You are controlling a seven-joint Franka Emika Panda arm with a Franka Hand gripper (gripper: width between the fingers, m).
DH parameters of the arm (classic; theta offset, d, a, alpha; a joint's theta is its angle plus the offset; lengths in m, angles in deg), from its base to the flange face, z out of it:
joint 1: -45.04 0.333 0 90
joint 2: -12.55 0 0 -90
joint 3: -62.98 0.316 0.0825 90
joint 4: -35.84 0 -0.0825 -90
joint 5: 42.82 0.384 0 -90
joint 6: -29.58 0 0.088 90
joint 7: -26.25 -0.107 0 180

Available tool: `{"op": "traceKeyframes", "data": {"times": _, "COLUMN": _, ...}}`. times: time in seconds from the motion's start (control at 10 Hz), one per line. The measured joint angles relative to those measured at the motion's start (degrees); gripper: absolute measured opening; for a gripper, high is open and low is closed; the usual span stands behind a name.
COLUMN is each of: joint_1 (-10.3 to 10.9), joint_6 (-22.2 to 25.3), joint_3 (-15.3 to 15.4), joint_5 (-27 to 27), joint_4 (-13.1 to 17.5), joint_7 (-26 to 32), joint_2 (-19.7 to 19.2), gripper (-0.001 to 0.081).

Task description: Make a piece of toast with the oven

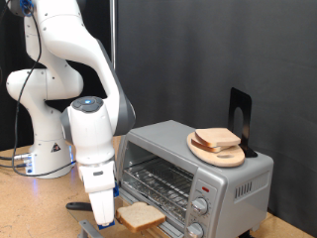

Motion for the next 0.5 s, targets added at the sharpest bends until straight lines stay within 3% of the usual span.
{"op": "traceKeyframes", "data": {"times": 0.3, "joint_1": -4.9, "joint_6": -2.1, "joint_3": 3.6, "joint_5": 15.0, "joint_4": -2.7, "joint_7": 13.5, "joint_2": 2.2, "gripper": 0.0490}}
{"op": "traceKeyframes", "data": {"times": 0.5, "joint_1": -7.3, "joint_6": -1.7, "joint_3": 3.4, "joint_5": 19.2, "joint_4": -4.2, "joint_7": 18.2, "joint_2": 4.3, "gripper": 0.0490}}
